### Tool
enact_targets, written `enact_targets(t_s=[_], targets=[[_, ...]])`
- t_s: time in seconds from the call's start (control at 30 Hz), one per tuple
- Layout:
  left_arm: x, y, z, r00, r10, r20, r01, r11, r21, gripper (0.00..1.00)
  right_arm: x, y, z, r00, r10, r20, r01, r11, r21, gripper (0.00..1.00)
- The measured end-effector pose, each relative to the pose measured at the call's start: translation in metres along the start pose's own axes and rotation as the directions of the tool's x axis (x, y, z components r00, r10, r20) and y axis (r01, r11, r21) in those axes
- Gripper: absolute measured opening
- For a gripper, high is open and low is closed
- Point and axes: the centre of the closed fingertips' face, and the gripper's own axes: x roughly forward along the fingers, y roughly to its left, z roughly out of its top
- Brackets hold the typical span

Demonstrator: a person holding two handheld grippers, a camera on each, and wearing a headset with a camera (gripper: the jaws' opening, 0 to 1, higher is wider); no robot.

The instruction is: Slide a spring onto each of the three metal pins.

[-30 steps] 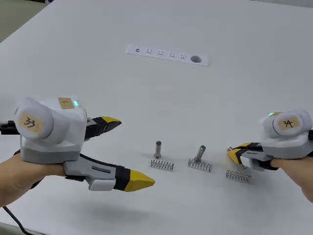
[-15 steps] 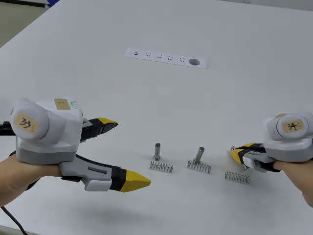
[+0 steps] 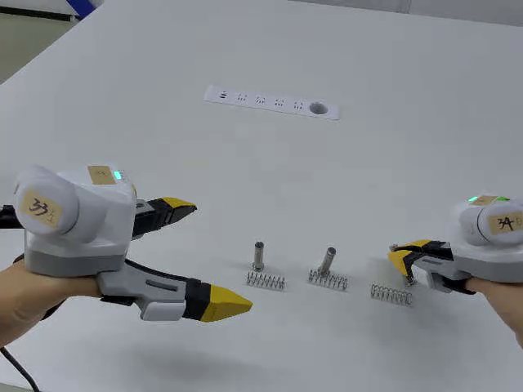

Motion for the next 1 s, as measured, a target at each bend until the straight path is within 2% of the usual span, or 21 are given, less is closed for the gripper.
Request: enact_targets(t_s=[0.57,0.77,1.0], targets=[[-0.001,-0.004,0.005,1.0,-0.006,0.002,0.006,1.0,0.013,0.97,-0.013,0.003,0.003,0.9972,-0.004,0.075,0.005,1.0,-0.017,0.08],[0.001,-0.006,0.004,0.9999,-0.011,-0.001,0.011,1.0,0.013,0.97,-0.017,0.005,0.002,0.9947,0.001,0.102,-0.001,1.0,0.003,0.08],[0.0,-0.008,0.002,0.9999,-0.013,-0.011,0.013,1.0,0.018,0.97,-0.022,0.007,0.002,0.9861,0.017,0.165,-0.022,0.999,0.027,0.08]])
